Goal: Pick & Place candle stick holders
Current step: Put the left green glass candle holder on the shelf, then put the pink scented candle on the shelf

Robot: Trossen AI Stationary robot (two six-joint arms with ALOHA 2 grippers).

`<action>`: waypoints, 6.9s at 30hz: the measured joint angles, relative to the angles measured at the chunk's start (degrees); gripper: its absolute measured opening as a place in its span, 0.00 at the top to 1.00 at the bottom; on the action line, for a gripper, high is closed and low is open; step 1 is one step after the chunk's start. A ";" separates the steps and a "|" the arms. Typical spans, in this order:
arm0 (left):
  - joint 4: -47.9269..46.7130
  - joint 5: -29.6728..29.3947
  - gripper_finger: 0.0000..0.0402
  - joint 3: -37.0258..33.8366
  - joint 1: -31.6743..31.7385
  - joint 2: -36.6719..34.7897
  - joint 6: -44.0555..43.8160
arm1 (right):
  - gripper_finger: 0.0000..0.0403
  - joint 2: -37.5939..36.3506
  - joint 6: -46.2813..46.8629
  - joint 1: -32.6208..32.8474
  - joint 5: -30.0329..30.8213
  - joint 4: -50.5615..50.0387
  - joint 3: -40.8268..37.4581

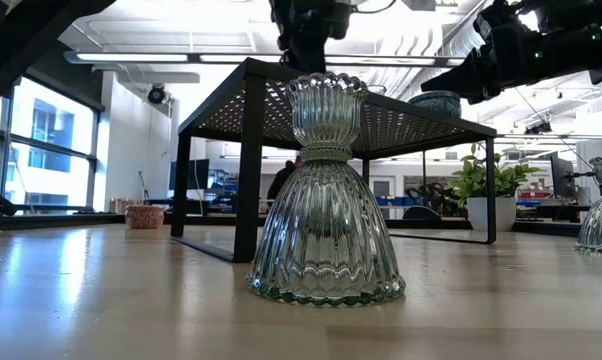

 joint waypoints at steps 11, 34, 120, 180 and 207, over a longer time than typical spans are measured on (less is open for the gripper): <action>-0.22 0.18 0.56 0.00 0.00 0.21 -0.52 | 1.00 0.00 0.00 0.01 -0.04 0.00 0.00; 1.10 0.35 0.54 -0.11 0.00 0.36 -0.63 | 1.00 0.00 0.00 0.00 -0.04 -0.02 0.00; 32.34 -4.11 1.00 -67.90 8.89 -47.32 -13.75 | 1.00 0.00 0.86 0.01 -2.95 -2.16 0.00; 19.24 -1.67 0.46 -71.80 32.41 -36.88 -16.41 | 1.00 0.02 1.95 0.00 -2.16 -3.07 0.00; 23.34 -1.56 0.19 -71.80 40.15 -32.62 -7.61 | 1.00 0.02 1.92 0.00 -2.16 -3.52 0.00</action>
